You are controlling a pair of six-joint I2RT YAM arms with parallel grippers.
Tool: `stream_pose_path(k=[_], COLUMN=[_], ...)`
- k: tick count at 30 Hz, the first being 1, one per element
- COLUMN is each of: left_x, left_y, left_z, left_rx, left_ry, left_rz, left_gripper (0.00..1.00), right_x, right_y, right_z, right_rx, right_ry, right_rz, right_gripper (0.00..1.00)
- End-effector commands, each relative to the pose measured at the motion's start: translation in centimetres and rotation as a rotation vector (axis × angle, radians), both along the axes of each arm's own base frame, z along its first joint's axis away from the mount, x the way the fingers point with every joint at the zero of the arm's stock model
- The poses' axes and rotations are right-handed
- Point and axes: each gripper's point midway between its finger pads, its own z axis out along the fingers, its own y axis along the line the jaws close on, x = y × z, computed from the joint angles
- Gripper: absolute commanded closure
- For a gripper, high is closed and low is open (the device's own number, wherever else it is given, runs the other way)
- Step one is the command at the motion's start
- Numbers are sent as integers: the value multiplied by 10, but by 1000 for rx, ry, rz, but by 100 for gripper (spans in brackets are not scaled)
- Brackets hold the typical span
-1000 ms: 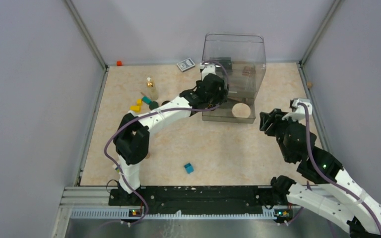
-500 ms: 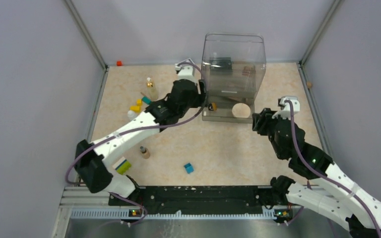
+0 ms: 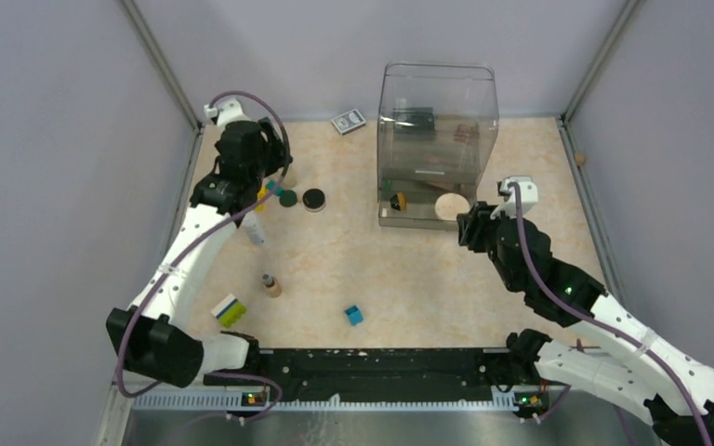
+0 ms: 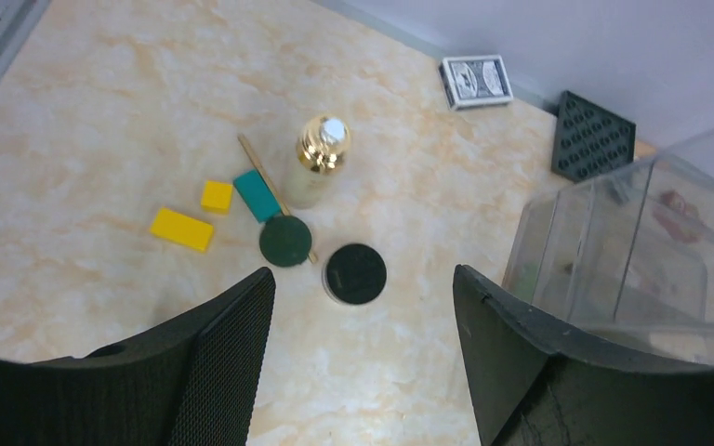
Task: Organize the makeup
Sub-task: Place the makeup tool in the drawer, then pick up the makeup from the center of the board.
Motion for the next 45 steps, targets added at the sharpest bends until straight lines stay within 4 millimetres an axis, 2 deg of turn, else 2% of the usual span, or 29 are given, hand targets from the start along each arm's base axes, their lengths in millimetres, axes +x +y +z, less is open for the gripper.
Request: stream_pose_path(k=[1,7,8,10,14,17,20,23,29,30,31,32,33,35,45], left_x=[33,90,101,121,163,186,198,201,197,195,192,190,183,175,157], left_y=[29,78,81,103,111,114,109,99,89,72,65,59,54,48,72], left_z=[21,12,16,5,-32,-59,-63,-65,-60,-60,-60,-60,-71,-77,-105], left_rx=[-67,-148,-153,-155,-162,-151,-98,-120,-57,-50,-50,-58,-71,-111,-201], left_ry=[-5,40,41,78,177,235,222,223,206,203,200,185,197,182,201], left_rz=[49,145,153,195,178,179,186,145,119,92,87,84,80,86,184], left_gripper=[24,24,24,25,26,28,31,34,34,34,34,34,34,34,34], right_x=[3,2,2,1,2,2,3,3,1,1,1,0,0,-2,-3], right_y=[5,6,6,5,5,6,4,3,3,3,3,3,3,2,3], right_z=[10,7,7,6,4,2,1,1,-3,-4,-4,-5,-5,-5,-5], right_rx=[25,17,15,10,1,-7,-16,-20,-18,-20,-17,-16,-10,1,-8], right_ry=[-37,-31,-30,-28,-24,-23,-23,-26,-23,-21,-21,-19,-18,-18,-12], right_rz=[21,30,32,33,34,36,31,27,32,32,35,36,35,38,47], right_gripper=[54,54,54,54,54,54,54,54,54,54,54,54,54,53,53])
